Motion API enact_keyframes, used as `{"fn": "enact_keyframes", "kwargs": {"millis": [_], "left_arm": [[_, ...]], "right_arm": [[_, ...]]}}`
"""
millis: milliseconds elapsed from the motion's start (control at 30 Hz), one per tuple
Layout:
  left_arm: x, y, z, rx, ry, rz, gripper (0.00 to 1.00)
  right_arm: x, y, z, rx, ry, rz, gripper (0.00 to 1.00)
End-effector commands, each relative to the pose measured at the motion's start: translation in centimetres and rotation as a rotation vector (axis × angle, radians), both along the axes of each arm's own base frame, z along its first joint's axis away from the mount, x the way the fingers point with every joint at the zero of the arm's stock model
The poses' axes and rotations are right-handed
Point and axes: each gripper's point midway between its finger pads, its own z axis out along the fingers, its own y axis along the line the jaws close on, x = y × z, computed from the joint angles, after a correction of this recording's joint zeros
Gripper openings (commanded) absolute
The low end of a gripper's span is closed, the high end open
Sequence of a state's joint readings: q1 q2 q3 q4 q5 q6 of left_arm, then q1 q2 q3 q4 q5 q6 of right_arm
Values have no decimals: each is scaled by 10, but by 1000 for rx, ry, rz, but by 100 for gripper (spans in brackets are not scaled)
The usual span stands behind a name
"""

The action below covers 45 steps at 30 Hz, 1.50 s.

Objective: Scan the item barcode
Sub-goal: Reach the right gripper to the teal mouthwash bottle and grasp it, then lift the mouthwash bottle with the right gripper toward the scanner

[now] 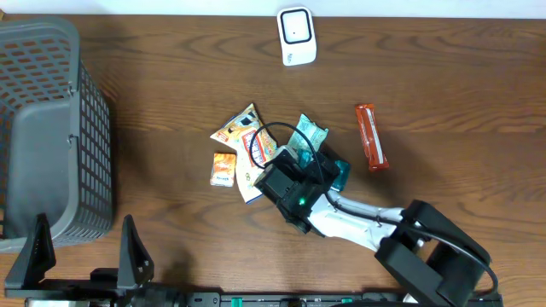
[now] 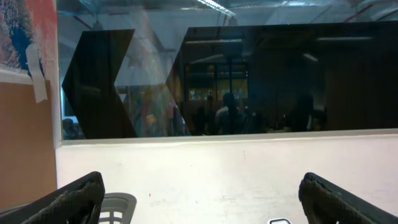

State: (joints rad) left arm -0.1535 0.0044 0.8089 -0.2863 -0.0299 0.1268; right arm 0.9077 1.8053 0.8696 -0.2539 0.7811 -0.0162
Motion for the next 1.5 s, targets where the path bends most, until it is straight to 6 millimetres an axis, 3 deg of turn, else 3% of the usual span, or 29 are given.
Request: {"fn": "enact_keyframes", "kwargs": {"millis": [0, 233, 300, 400, 467, 633, 733, 933, 1033, 1233, 1333, 1467], "left_arm": [[-1, 1, 2, -16, -8, -2, 100], [-1, 1, 2, -16, -8, -2, 100], [-1, 1, 2, -16, -8, -2, 100], [-1, 1, 2, -16, -8, -2, 100], [-1, 1, 2, -16, -8, -2, 100], [-1, 1, 2, -16, -8, -1, 100], [-1, 1, 2, -16, -8, -2, 100], [-1, 1, 2, -16, -8, -1, 100], [-1, 1, 2, -16, -8, -2, 100], [-1, 1, 2, -16, -8, -2, 100], [-1, 1, 2, -16, -7, -2, 100], [-1, 1, 1, -15, -4, -2, 100]], "right_arm": [[4, -6, -14, -55, 29, -1, 94], [-2, -14, -50, -146, 95, 16, 78], [-5, -16, -61, -158, 119, 18, 66], [-10, -12, -70, -139, 173, 46, 41], [-11, -4, -68, -102, 199, 63, 30], [-12, 17, -43, 8, 243, 76, 17], [-21, 33, -24, 98, 314, 109, 17], [-42, 56, 1, 349, 516, 178, 28], [-45, 47, 0, 441, 617, 145, 29], [-36, 8, -5, 467, 670, -8, 34], [-34, 7, -4, 487, 671, -25, 43], [-34, 21, 6, 542, 695, 8, 55]]}}
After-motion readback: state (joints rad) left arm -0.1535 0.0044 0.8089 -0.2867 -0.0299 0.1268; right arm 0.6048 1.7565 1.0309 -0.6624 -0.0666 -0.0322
